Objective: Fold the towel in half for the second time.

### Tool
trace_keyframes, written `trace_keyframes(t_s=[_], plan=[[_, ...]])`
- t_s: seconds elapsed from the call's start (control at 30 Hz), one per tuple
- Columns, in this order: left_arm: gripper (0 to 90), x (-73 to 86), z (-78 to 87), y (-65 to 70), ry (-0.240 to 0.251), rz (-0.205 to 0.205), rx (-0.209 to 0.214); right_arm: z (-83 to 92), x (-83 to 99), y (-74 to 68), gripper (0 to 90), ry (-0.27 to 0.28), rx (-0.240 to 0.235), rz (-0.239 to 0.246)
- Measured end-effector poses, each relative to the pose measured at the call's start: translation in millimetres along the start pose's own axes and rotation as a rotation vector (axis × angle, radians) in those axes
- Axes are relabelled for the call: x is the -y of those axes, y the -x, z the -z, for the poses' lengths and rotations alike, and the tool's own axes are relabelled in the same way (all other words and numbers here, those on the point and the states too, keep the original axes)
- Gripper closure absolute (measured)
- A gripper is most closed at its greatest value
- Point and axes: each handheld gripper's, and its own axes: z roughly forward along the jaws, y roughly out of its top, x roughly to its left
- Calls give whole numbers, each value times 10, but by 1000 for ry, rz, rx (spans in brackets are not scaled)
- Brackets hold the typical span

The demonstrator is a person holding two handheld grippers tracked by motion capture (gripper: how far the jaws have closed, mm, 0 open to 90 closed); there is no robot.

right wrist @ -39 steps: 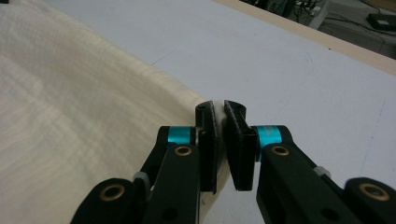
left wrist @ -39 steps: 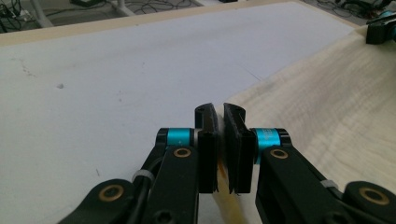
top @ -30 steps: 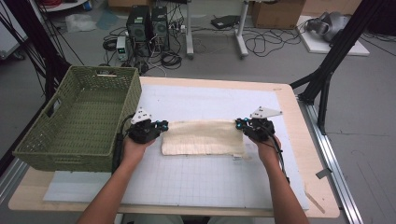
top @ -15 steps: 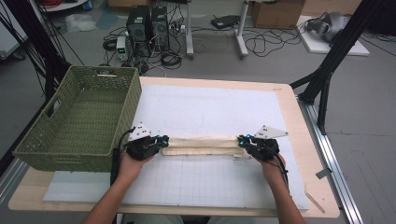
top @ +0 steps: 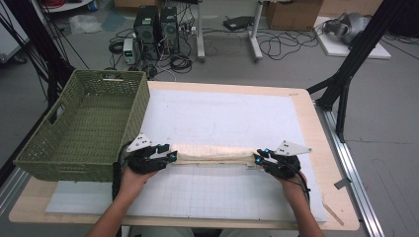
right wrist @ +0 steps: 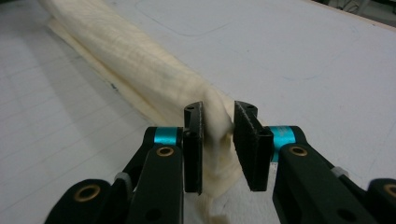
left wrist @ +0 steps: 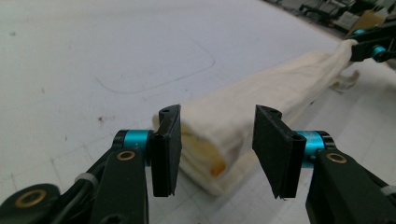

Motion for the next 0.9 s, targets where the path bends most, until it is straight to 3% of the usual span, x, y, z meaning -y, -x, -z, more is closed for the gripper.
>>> trace_keyframes(t_s=[0.13, 0.23, 0.27, 0.43, 0.53, 0.63, 0.7, 0.8, 0.83, 0.87, 0.9], plan=[[522, -42, 70, 8, 49, 3, 8, 182, 63, 20, 685, 27, -17, -9], [523, -25, 57, -19, 36, 10, -1, 309, 102, 76, 667, 72, 0, -49], [523, -21, 48, -19, 34, 10, -12, 342, 100, 93, 653, 91, 7, -83], [523, -87, -18, -33, 36, 4, -33, 313, 18, 116, 594, 149, 50, -166], [537, -100, -109, -31, 11, 4, -33, 205, -111, 52, 636, 145, 41, -151], [658, -63, -196, -24, -49, -11, -38, 39, -178, -41, 719, 94, 5, -106], [688, -25, -245, -30, -94, -13, -49, -121, -141, -64, 736, -3, -7, -85], [700, 19, -279, -28, -157, -23, -79, -230, -41, -49, 734, -127, 36, -65], [699, 40, -283, -23, -164, -22, -77, -231, -2, -23, 728, -135, 30, -85], [698, 46, -277, -22, -169, -23, -77, -196, 15, -3, 718, -116, 27, -120], [694, 44, -268, -18, -162, -21, -77, -167, 6, 6, 716, -95, 30, -126]])
